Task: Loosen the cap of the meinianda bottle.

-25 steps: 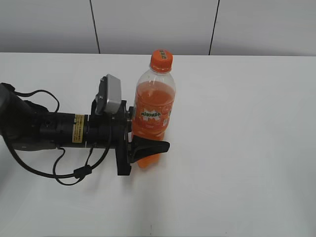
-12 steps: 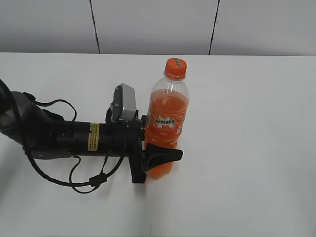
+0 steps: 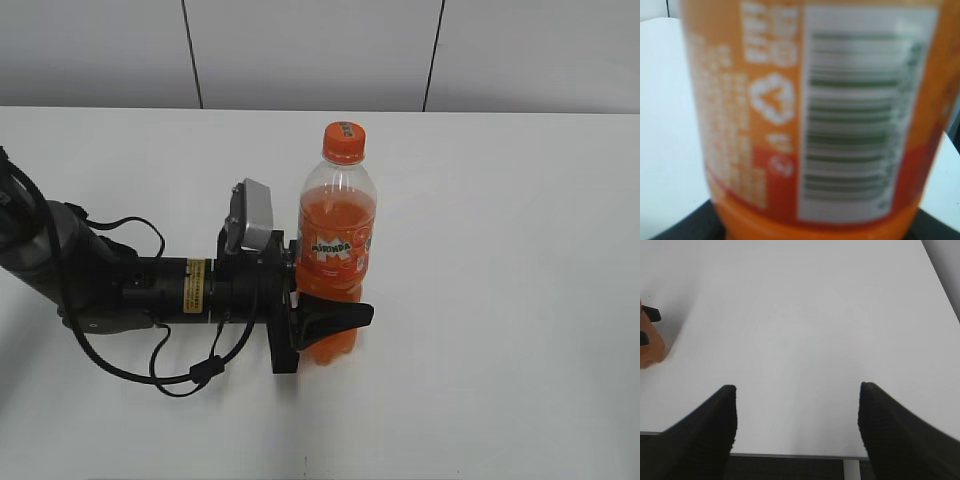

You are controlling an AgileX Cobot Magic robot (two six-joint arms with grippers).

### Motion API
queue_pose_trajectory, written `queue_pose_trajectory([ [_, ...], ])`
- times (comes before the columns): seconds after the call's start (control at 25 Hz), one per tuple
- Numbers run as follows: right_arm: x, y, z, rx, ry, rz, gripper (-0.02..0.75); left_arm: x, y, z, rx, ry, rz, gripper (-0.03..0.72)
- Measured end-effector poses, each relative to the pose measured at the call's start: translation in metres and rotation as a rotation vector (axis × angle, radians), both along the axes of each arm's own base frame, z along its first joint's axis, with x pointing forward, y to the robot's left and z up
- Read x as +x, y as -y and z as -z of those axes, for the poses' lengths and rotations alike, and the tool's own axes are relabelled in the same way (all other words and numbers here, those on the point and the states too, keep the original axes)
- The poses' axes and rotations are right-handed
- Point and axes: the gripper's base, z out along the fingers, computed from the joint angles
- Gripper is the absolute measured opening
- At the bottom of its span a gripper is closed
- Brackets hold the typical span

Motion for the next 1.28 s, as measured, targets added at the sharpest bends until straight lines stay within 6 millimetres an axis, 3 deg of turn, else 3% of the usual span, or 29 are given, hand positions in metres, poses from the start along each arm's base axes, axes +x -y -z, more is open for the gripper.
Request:
queue_pose_trajectory([
  [0.72,-0.002,0.0,-0.006,-0.023,0.029,-0.006,0.566,0.002,0.003,0.004,-0.015,0.038,0.053,0.389],
  [0.84,-0.001,0.002,-0.025,-0.049,0.063,0.0,0.566,0.002,0.003,0.004,-0.015,0.038,0.052,0.389],
  [1.0,0.018,0.004,-0.059,-0.072,0.021,0.0,0.566,0.002,0.003,0.004,-0.015,0.038,0.052,0.389],
  [1.28,0.077,0.002,-0.122,-0.051,-0.065,-0.093,0.566,0.002,0.004,0.004,-0.012,0.076,0.063,0.389],
])
